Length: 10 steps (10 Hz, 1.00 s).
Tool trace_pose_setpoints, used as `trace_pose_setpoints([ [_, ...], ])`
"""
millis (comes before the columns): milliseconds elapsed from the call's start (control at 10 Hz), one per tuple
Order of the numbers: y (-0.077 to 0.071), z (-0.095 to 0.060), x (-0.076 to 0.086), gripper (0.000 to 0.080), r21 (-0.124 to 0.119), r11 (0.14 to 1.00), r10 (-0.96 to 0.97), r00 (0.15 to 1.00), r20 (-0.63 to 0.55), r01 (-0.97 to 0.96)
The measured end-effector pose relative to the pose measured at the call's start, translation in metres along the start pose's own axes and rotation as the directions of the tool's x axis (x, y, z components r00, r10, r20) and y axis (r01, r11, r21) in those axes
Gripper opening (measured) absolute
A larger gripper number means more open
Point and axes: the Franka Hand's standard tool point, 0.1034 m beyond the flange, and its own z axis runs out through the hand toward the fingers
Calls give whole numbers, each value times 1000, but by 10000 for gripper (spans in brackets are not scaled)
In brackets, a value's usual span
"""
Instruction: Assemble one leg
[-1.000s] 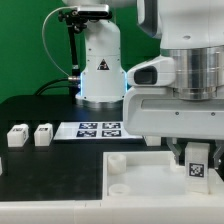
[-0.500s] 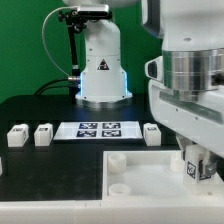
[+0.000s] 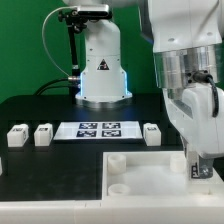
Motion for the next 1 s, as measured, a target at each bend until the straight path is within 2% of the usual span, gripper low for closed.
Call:
trace_pose_setpoints([
  [100, 1, 0, 1, 624, -2, 986, -165, 986, -2, 165],
  [200, 0, -1, 3, 644, -1, 921, -389, 921, -2, 389],
  [300, -1, -1, 2, 644, -3, 850, -526, 850, -7, 526],
  [600, 0, 0, 4, 649, -8, 666, -746, 665, -7, 746],
  [700, 0, 0, 4, 649, -12, 544, -839, 544, -9, 839],
  [900, -1, -1, 3, 649, -43, 126, -992, 126, -10, 991],
  [1000, -2, -1, 2, 649, -43, 88, -996, 88, -10, 995],
])
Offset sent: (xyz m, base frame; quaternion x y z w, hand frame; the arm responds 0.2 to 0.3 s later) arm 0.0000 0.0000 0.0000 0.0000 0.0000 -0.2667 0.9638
